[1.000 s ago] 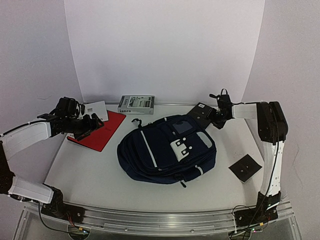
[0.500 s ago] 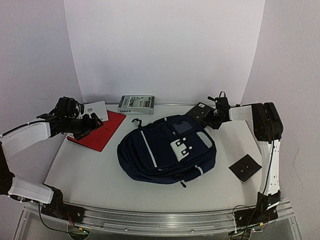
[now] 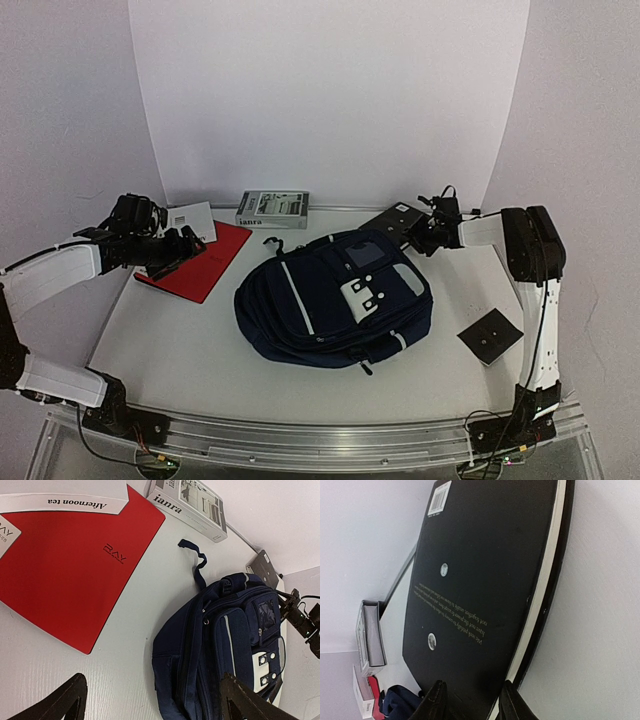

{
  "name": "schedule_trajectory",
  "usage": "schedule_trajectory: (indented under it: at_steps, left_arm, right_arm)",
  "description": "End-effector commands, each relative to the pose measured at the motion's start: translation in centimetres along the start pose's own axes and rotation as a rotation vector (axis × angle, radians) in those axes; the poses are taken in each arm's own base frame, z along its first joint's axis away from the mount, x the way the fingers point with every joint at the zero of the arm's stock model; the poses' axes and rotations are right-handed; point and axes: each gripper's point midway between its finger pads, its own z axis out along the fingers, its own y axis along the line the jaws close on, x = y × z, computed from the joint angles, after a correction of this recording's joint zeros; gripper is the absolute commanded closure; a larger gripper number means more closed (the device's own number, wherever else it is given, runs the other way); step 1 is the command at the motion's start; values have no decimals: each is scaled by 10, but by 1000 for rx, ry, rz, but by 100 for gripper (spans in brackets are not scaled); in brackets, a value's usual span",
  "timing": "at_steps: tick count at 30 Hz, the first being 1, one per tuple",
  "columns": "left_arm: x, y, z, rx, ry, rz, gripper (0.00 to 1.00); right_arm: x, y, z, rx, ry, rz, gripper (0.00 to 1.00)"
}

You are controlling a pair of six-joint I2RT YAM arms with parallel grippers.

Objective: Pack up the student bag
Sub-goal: Pick up the book from the center of the board.

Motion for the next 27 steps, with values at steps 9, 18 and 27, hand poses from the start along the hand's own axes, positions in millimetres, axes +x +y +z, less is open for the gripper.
schedule_trajectory:
  at_steps: [9,18,27]
  left_arm:
    - [2,5,1,-21,3,-2,8]
    - [2,5,-3,-22,-2,-9,8]
    - [1,5,-10,-26,-11,-11,8]
  right_arm:
    - [-30,46,-5,-208,-111,60,67]
    - [-35,52,13,-255,-122,73,68]
    - [-43,69,9,-299,-126,95,87]
